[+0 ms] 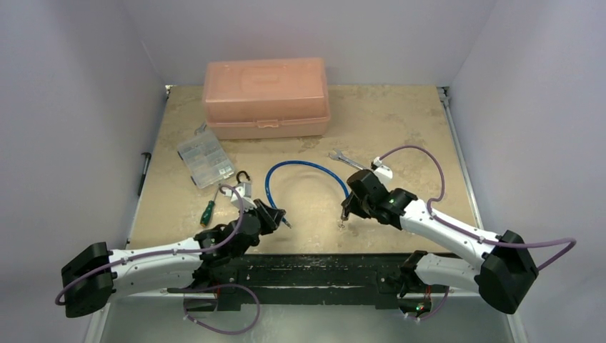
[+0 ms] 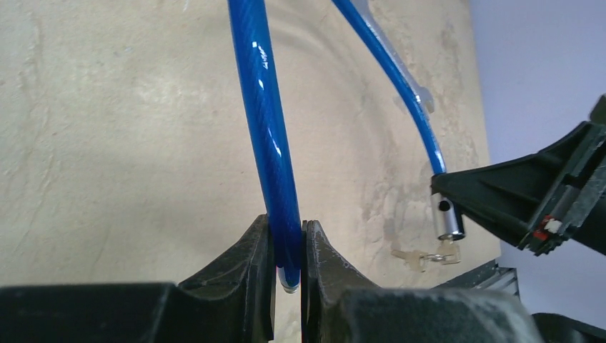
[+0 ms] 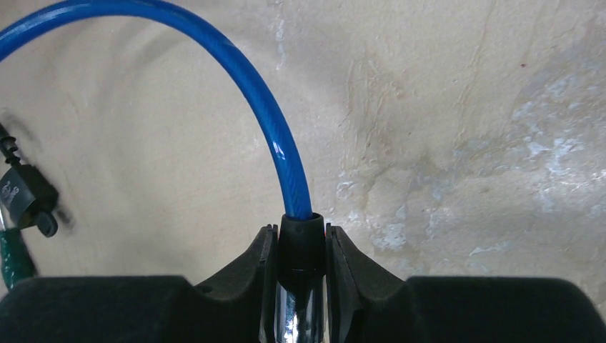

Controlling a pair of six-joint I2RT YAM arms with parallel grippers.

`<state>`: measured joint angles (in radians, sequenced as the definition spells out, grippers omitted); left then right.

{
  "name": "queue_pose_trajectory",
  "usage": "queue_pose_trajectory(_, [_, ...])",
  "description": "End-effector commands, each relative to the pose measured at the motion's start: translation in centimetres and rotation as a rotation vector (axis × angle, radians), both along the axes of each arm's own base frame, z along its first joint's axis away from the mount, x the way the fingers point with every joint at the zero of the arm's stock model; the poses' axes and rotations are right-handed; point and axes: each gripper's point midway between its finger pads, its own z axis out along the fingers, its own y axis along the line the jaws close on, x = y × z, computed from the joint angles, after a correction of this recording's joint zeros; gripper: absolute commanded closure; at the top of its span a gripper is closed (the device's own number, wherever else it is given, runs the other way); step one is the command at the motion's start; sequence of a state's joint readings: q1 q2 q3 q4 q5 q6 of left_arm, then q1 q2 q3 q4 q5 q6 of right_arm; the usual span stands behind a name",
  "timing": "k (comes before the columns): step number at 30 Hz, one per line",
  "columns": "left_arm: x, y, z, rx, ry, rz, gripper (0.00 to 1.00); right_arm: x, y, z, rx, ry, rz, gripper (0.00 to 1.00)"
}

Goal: Unlock with the key

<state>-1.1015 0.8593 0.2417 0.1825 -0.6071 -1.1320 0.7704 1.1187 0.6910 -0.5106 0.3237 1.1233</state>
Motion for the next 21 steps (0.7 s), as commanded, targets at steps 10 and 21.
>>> queue_pose_trajectory(10, [-0.9,4.3,-5.8,0.134,0.125,0.126,1.0,1.7,-2.8,-2.6,-0.108,0.021,-0.09,1.0])
queue_pose_trajectory(21, [-1.3,5.5,-8.5,0.218,0.194,0.176,1.0,1.7,-1.4,-5.5,-0.123,0.082,-0.017,1.0])
